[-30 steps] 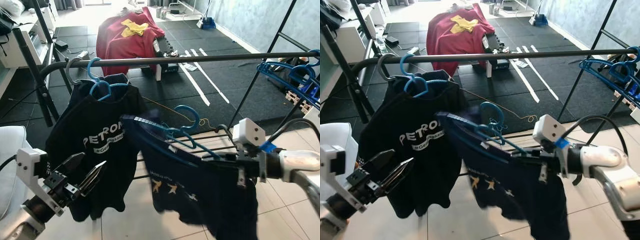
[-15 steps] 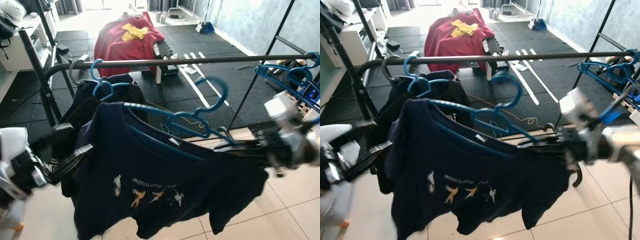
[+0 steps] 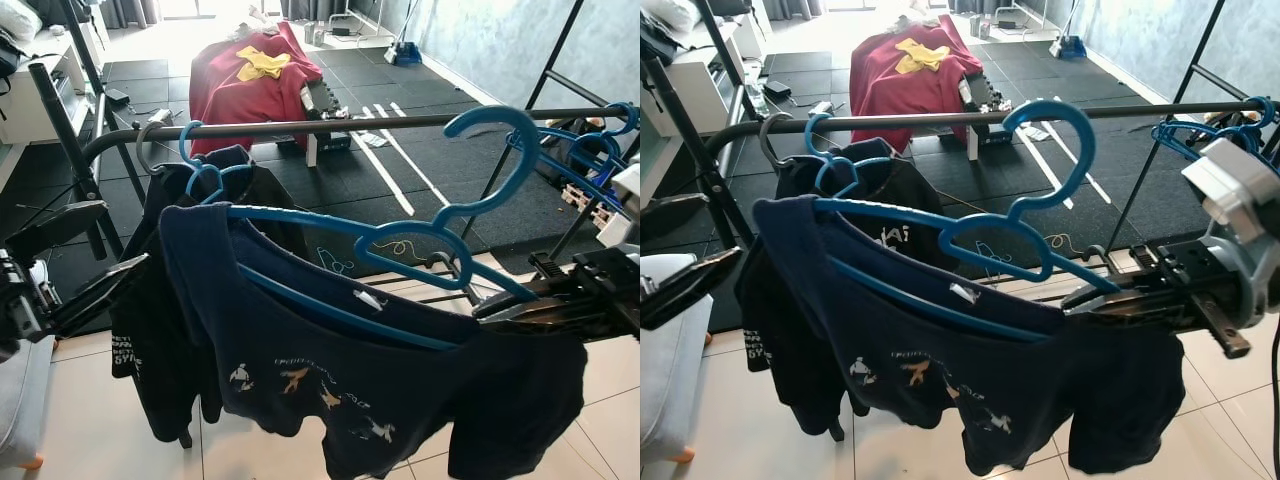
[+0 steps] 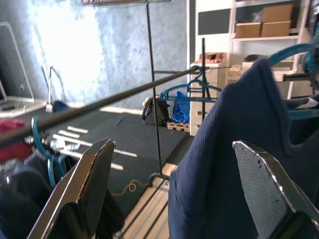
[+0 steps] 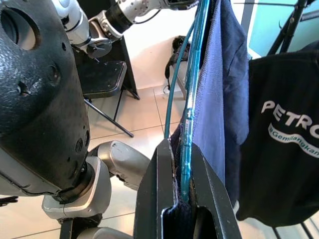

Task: Hang hanger

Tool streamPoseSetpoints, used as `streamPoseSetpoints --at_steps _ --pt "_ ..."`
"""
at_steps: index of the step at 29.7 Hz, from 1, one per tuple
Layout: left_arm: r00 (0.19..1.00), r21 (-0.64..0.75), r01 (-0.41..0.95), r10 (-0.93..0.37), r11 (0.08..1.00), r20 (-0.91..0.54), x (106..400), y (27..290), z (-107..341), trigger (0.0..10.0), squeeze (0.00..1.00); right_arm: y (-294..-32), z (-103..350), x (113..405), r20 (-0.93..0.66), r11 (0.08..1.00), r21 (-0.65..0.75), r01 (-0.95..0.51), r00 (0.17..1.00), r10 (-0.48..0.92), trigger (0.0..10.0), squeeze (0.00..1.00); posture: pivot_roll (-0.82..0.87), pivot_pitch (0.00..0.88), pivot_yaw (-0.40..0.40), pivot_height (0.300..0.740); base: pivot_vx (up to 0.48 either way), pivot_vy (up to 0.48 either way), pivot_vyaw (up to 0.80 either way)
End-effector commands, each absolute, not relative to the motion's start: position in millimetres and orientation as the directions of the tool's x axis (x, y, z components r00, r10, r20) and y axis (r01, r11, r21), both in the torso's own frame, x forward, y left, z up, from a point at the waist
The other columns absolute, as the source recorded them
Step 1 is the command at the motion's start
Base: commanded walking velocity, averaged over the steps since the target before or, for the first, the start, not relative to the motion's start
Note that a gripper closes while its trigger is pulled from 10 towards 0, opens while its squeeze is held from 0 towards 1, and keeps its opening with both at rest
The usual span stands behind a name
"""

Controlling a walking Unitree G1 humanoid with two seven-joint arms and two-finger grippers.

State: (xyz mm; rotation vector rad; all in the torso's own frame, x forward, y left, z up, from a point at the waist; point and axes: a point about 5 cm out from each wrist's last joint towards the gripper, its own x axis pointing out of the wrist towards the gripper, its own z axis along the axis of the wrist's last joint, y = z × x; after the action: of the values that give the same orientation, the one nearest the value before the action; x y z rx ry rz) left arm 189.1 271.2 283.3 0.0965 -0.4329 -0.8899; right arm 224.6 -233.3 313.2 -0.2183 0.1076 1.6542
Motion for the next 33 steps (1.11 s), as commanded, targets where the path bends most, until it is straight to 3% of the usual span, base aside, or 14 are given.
streamPoseSetpoints --at_steps 1,4,21,22,33 --pt "0.515 0.266 0.759 -0.798 0.594 0.314 186 272 288 10.0 0.0 -236 323 221 -0.196 -0.108 -0.099 -0.989 -0.087 0.977 10.0 0.0 -0.16 0.072 0.001 0.74 0.0 0.0 0.0" --pt "0.471 0.22 0.813 -0.831 0.539 0.296 185 274 279 10.0 0.0 -237 338 219 -0.17 -0.117 -0.142 -0.983 -0.093 0.981 10.0 0.0 -0.16 0.076 0.007 0.74 0.0 0.0 0.0" --pt "0.411 0.147 0.87 -0.856 0.471 0.314 192 260 266 10.0 0.0 -231 356 212 -0.166 -0.172 -0.193 -0.966 -0.141 0.976 10.0 0.0 -0.17 0.082 0.004 0.74 0.0 0.0 0.0" --pt "0.384 0.141 0.885 -0.868 0.443 0.315 192 256 265 0.0 0.0 -230 356 213 -0.169 -0.173 -0.196 -0.965 -0.141 0.976 10.0 0.0 -0.17 0.086 0.002 0.74 0.0 0.0 0.0" --pt "0.377 0.14 0.887 -0.864 0.441 0.334 192 258 268 0.0 0.0 -230 355 217 -0.175 -0.159 -0.204 -0.966 -0.124 0.977 10.0 0.0 -0.17 0.086 -0.002 0.74 0.0 0.0 0.0"
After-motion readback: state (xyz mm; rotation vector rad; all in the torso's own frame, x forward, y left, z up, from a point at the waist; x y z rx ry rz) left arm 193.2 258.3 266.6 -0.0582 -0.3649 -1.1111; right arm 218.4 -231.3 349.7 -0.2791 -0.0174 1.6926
